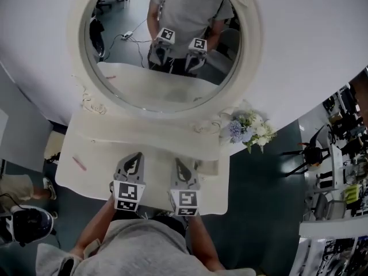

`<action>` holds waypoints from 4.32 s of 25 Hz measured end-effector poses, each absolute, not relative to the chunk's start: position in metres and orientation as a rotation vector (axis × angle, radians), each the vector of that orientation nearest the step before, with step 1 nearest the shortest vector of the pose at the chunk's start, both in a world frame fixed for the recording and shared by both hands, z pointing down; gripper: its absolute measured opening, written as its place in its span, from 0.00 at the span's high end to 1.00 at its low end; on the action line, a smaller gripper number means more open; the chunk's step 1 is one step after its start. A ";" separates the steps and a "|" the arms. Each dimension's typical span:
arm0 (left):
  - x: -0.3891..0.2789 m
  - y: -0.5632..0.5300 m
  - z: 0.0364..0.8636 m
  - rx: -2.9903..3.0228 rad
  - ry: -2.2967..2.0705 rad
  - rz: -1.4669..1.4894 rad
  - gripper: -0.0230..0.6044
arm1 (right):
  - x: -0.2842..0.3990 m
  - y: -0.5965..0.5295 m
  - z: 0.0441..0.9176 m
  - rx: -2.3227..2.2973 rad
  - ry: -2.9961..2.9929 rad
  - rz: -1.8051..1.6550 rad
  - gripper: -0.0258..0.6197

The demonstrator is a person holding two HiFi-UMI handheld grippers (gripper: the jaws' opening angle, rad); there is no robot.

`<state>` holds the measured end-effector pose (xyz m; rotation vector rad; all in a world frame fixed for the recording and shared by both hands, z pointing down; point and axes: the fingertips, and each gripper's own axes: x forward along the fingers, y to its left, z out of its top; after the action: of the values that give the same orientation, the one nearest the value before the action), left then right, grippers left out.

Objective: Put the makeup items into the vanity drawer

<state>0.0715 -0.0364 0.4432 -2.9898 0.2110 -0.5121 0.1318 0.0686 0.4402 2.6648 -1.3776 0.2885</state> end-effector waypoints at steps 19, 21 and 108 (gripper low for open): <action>-0.079 -0.198 0.461 -2.962 0.897 -0.592 0.96 | 0.017 -0.127 0.455 2.252 -1.898 0.269 0.94; -0.093 -0.211 0.466 -2.956 0.953 -0.604 0.96 | 0.005 -0.143 0.462 2.202 -1.934 0.274 0.94; -0.126 -0.247 0.505 -3.003 1.008 -0.681 0.96 | -0.036 -0.218 0.519 1.895 -1.918 0.486 0.87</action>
<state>-0.1264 -0.2475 0.5049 -3.0028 1.0076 -0.6811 -0.0356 -0.2179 0.5191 1.8949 -1.9181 0.4861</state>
